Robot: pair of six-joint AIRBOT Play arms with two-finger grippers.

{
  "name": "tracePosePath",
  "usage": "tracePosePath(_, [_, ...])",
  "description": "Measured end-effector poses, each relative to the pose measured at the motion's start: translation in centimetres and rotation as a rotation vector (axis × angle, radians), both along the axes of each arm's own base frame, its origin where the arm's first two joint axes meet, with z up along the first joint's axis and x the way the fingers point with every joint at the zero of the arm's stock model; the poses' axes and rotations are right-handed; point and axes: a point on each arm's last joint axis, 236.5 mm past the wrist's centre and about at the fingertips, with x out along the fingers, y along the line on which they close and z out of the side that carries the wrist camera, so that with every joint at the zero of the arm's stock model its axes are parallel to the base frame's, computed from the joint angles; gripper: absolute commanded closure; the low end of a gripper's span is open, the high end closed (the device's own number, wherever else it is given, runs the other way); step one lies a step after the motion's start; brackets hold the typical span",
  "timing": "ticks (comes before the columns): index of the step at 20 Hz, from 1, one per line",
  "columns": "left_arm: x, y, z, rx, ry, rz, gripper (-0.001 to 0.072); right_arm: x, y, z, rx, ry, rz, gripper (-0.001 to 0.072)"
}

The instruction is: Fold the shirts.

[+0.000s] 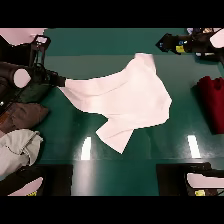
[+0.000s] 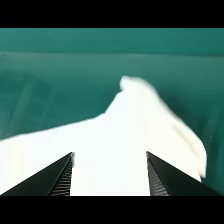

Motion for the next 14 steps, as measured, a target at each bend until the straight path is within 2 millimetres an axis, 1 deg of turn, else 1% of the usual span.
tracePosePath(2, [0.2, 0.6, -0.6, 0.033, 0.008, 0.003, 0.0678, -1.9, -0.5, -1.7, -0.033, 0.092, 0.043, 0.0234])
tracePosePath(3, [0.2, 0.8, -0.8, 0.047, 0.011, 0.005, 0.0677, -3.6, -0.8, -3.0, -0.048, 0.156, 0.064, 0.0234])
tracePosePath(5, [0.1, 1.2, -1.2, 0.068, 0.027, 0.010, 0.0677, -7.7, -0.9, -6.0, -0.062, 0.295, 0.109, 0.0234])
tracePosePath(7, [-0.2, 1.5, -1.5, 0.081, 0.042, 0.014, 0.0677, -12.5, -0.6, -9.3, -0.055, 0.441, 0.129, 0.0234])
tracePosePath(10, [-0.5, 1.7, -1.9, 0.088, 0.063, 0.019, 0.0677, -19.6, 0.4, -13.8, -0.024, 0.625, 0.119, 0.0234])
tracePosePath(12, [-0.8, 1.8, -2.0, 0.091, 0.077, 0.022, 0.0677, -23.2, 1.0, -16.2, -0.005, 0.703, 0.090, 0.0234])
tracePosePath(14, [-1.1, 1.9, -2.2, 0.093, 0.092, 0.024, 0.0677, -26.0, 1.7, -18.1, 0.011, 0.756, 0.058, 0.0234])
